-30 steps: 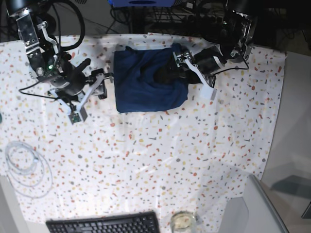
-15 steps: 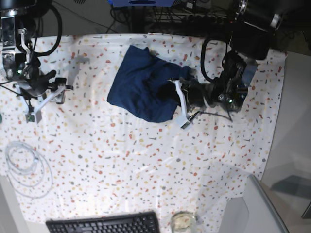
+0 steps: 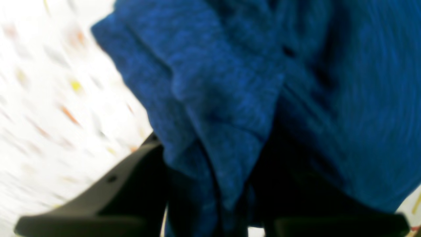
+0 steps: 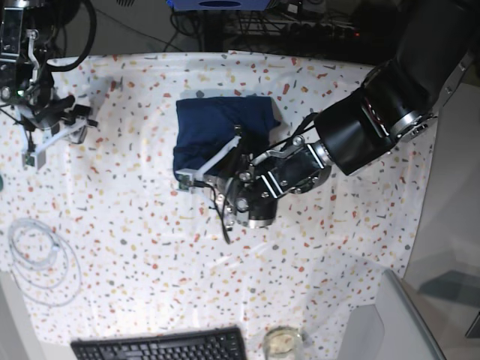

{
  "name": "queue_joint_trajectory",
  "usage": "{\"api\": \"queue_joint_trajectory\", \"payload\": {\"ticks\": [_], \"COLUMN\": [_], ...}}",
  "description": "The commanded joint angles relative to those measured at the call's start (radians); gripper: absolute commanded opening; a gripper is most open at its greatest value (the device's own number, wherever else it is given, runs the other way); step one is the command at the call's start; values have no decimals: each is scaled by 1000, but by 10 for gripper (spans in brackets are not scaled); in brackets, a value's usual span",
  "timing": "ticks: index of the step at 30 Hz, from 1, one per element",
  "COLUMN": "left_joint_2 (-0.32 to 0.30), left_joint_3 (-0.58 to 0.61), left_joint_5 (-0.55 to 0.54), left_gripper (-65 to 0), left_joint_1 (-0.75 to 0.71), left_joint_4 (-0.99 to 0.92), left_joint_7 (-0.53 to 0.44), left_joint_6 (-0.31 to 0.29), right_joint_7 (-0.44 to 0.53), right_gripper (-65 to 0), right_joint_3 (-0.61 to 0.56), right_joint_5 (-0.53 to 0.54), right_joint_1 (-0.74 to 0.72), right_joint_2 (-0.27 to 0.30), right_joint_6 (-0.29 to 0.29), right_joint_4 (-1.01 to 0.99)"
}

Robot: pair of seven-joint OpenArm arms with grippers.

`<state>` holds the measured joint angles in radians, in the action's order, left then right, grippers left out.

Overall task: Layout the t-shirt on the table in an organized manner, then fold the t-shirt properly
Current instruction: 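Fold the bundle's side with the left gripper over toward the right gripper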

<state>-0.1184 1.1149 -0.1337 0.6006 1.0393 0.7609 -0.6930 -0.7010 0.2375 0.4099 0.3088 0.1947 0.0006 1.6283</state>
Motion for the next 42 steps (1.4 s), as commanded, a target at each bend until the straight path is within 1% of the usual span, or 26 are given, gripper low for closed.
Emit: {"api": "queue_joint_trajectory", "payload": {"ticks": [1,3,6,12,19,26,33,34,37,39,42], "left_joint_2": [26,53,84,89,84,87,89,89,89,89,89], "left_joint_3": [-2,-2,-2,-6,-12,-12,-14,-14,-11,-5,-3], "left_joint_5": [16,53,95,145,122,128,121,121,121,121,121], "left_gripper": [-650,-650,-650,-650,-650,-650,-643,-583,-431,-347,-247], "left_joint_1": [28,14,5,-15,-12,-15,14,15,34,49,71], "left_joint_4": [12,12,11,-4,-49,-50,-43,-43,-41,-41,-37], "left_joint_7": [-11,-11,-11,-10,-2,-2,-1,-1,-1,-1,-1], "left_joint_6": [-5,-5,-5,-5,-5,-5,-5,-5,-5,-5,-5], "right_joint_7": [17,17,17,17,17,17,17,17,17,17,17], "right_gripper": [-315,-315,-315,-315,-315,-315,-315,-315,-315,-315,-315], "right_joint_3": [6,9,9,9,1,1,1,1,1,1,1], "right_joint_5": [4,4,4,4,4,4,4,4,4,4,4], "right_joint_1": [2,13,30,45,43,39,37,37,37,37,31], "right_joint_2": [-2,-13,-14,-16,-16,-16,-16,-16,-16,-16,-16], "right_joint_6": [2,2,2,2,2,2,2,2,2,2,2], "right_joint_4": [19,19,20,20,20,20,20,20,20,20,20]}}
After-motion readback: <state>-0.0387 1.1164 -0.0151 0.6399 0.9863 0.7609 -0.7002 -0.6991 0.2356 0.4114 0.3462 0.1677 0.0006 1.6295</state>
